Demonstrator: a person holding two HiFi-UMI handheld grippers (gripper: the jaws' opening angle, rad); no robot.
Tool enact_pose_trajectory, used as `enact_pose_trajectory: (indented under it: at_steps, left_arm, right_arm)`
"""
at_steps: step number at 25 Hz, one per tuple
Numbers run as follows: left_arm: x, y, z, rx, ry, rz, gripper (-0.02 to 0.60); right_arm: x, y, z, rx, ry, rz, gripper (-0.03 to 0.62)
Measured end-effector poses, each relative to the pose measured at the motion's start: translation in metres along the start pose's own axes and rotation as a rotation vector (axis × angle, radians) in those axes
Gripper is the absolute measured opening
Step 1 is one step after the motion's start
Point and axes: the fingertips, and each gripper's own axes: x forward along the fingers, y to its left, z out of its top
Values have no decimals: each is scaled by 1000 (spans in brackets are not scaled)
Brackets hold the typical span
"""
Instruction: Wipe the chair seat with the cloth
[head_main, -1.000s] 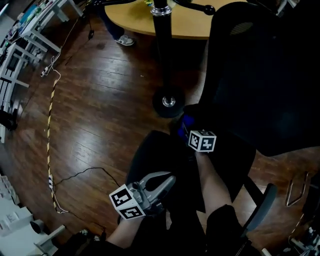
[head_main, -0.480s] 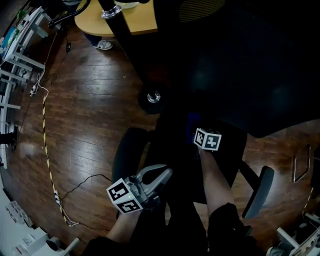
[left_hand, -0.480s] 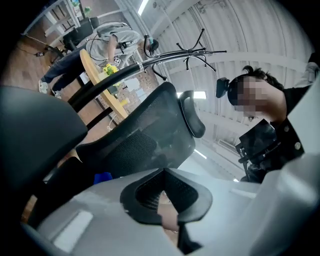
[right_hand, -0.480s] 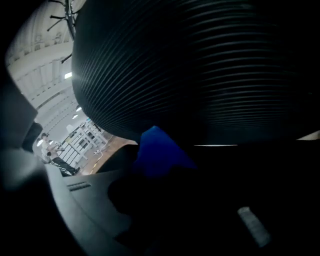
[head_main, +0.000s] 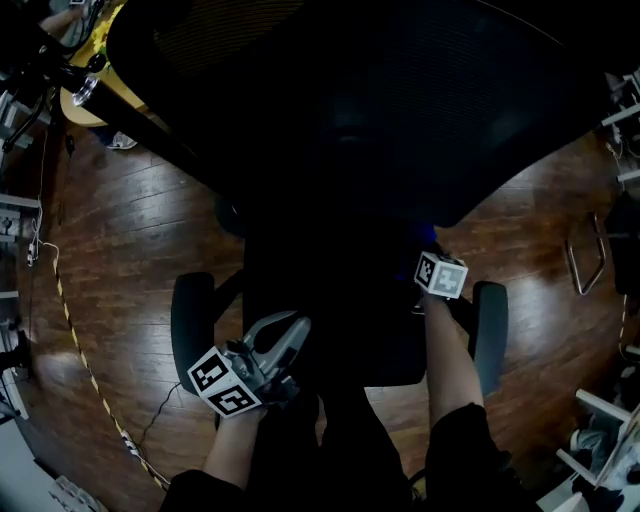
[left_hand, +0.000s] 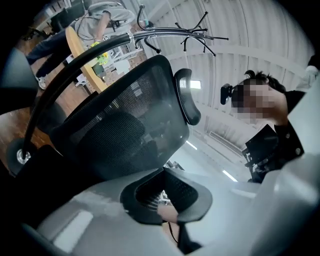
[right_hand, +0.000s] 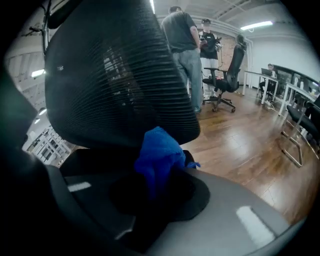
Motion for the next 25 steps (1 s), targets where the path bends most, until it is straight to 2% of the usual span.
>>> enact_pose_trajectory:
  at_steps: [6,10,12,14,17,22,25]
  left_arm:
    - [2,-2,-8,5,17,12,-12]
    - [-11,0,-2,12,-14,26,-12]
    - [-21,-1,1,12,-37,34,-12]
    - [-32,-2,5,13,-59,44,-12]
    - [-48,-4,14,15,-99,63,-12]
    - [-80,-10,36,29,-190,79,-12]
    - [-96,-11,37,41,-196,108,-12]
  right_arm:
    - [-1,-10,0,-12,-16,10,67]
    - [-1,-6,1,-23,-19,21,67]
    - [-4,8,1,-8,-29,53,67]
    - [-10,39,0,10,-61,117,67]
    - [-18,110,-8,-26,-80,251,67]
    - [-11,253,-37,-119,-4,491,67]
    - [-6,333,-54,-139,38,614,67]
